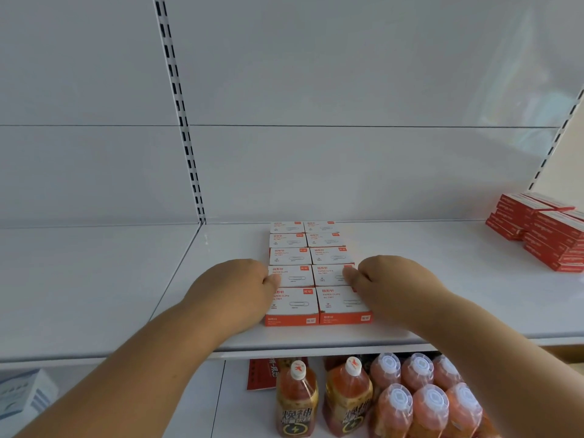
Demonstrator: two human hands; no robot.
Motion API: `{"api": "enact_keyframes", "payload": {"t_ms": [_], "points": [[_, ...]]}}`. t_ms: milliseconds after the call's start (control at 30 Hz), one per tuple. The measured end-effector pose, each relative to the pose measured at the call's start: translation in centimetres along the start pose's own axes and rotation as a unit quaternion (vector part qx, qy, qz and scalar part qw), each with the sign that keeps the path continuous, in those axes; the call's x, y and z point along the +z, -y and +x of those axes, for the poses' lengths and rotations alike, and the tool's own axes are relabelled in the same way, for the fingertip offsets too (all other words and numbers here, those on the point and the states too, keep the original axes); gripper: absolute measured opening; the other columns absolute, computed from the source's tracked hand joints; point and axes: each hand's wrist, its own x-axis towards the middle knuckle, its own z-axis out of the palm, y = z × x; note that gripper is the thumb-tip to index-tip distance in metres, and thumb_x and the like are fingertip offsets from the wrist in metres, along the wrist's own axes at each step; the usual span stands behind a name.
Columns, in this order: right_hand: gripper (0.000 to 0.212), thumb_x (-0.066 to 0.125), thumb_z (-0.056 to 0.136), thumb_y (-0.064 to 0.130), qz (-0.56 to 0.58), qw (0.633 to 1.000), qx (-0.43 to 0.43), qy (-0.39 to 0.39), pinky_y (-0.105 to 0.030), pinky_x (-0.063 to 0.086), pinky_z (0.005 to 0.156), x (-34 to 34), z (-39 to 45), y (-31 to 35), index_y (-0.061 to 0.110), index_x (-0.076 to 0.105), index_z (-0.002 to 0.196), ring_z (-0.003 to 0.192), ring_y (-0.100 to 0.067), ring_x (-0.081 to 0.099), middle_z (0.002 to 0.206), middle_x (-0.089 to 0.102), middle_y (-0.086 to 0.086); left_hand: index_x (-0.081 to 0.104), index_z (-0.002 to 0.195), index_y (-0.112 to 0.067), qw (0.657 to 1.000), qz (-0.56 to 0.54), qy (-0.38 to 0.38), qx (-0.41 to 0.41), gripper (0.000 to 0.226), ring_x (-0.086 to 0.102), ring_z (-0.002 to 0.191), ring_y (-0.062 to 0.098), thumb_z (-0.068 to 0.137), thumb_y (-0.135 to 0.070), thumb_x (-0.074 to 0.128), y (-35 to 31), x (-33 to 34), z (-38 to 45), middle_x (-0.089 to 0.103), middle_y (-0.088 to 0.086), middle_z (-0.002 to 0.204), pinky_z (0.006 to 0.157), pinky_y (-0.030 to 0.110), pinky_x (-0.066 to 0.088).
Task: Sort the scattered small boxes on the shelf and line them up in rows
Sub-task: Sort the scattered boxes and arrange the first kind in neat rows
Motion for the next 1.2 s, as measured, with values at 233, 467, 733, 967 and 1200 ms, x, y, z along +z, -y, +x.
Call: {"api": "enact_keyframes", "payload": {"t_ms": [233,467,733,967,1200], "points": [[0.05,0.025,0.1,0.054,-0.016,1.0,-0.003,0.013,-0.026,0.032,0.048,-0.1,0.1,0.2,0.022,0.049,0.071,0.06,-0.009,0.052,0.068,0.056,0.005,0.042,0.069,-0.028,1.0,0.011,0.002,0.01,0.04,0.05,0.063,0.005,0.103,-0.046,0.031,-0.1,0.3,-0.1,0.053,-0.011,0.072,0.05,0.023,0.03],[0.049,0.022,0.101,0.053,-0.033,0.999,-0.005,0.009,-0.025,0.032,0.048,0.1,0.1,0.2,0.022,0.048,0.073,0.062,-0.009,0.052,0.07,0.056,0.004,0.041,0.069,-0.028,1.0,0.021,0.0,0.014,0.041,0.05,0.063,0.006,0.104,-0.045,0.029,-0.2,0.4,-0.3,0.053,-0.01,0.072,0.05,0.022,0.03],[0.05,0.023,0.1,0.054,-0.023,1.0,-0.002,0.02,-0.027,0.039,0.054,0.1,0.5,0.0,0.022,0.052,0.074,0.065,-0.011,0.055,0.073,0.058,0.003,0.044,0.07,-0.027,0.999,0.0,0.033,0.014,0.039,0.051,0.065,0.005,0.104,-0.043,0.033,0.0,-0.2,0.3,0.054,-0.011,0.074,0.051,0.022,0.031],[0.056,0.022,0.099,0.055,-0.004,1.0,0.027,-0.003,-0.031,0.042,0.06,-0.7,3.8,-0.3,0.017,0.057,0.077,0.069,-0.015,0.056,0.076,0.061,0.001,0.051,0.068,-0.021,0.999,0.011,0.019,-0.024,0.043,0.056,0.069,0.013,0.102,-0.041,0.035,0.3,-0.8,3.7,0.059,-0.003,0.074,0.056,0.028,0.036],[0.049,0.03,0.099,0.052,-0.006,1.0,0.025,0.015,-0.029,0.035,0.052,0.3,5.1,-0.2,0.017,0.054,0.074,0.067,-0.015,0.054,0.074,0.06,0.001,0.05,0.069,-0.022,1.0,0.0,0.018,-0.024,0.041,0.053,0.065,0.01,0.101,-0.044,0.037,0.4,0.2,4.7,0.059,-0.006,0.073,0.053,0.029,0.034]]}}
